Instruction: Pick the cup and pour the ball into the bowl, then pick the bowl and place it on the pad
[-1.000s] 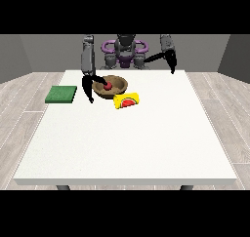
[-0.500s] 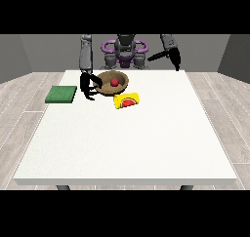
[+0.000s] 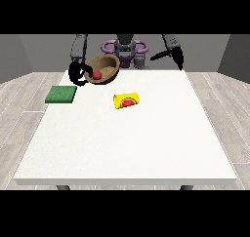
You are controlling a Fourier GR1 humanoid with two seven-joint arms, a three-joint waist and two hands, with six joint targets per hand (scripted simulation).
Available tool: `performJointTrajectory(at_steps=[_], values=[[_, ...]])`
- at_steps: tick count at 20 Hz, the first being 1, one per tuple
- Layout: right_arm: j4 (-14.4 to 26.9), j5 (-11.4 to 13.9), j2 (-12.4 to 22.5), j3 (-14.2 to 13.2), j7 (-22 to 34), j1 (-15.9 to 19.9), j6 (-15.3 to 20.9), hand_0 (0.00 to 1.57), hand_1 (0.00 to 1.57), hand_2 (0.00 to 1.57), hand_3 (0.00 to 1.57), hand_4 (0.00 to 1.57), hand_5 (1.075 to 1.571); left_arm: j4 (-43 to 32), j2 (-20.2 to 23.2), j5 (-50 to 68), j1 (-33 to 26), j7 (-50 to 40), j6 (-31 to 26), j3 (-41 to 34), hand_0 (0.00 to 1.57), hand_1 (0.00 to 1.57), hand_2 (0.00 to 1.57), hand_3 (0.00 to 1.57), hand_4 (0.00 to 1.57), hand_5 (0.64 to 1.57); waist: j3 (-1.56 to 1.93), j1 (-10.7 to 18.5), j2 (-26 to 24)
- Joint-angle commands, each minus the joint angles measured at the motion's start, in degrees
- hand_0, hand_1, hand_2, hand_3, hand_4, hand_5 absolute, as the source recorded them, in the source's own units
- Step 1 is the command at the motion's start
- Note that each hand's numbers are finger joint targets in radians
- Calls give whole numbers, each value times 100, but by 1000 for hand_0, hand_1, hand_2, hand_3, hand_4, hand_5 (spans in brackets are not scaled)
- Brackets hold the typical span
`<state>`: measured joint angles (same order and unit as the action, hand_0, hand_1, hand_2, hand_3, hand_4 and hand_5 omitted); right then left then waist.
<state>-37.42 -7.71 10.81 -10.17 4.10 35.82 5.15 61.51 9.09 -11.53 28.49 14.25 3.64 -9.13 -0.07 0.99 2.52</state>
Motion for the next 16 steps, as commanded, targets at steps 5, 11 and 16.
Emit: performJointTrajectory(at_steps=[5,11,16], values=[[-195,-330,967,-402,71,-43,-799,1571,1571,1571,1571,1058,1559,-89,4,21,77,222,270,-104,0,0,0,0,0,1569,8,-163,404],[-230,-633,1419,-678,153,-96,-1339,1571,1571,1571,1571,1062,1560,-186,-243,-73,-55,808,543,20,0,0,0,0,0,1565,7,-249,661],[597,-1126,2060,-1423,-447,-93,-1906,1571,1571,1571,1571,1047,1561,590,-427,-327,460,95,735,407,0,0,0,0,0,1565,19,191,1319]])
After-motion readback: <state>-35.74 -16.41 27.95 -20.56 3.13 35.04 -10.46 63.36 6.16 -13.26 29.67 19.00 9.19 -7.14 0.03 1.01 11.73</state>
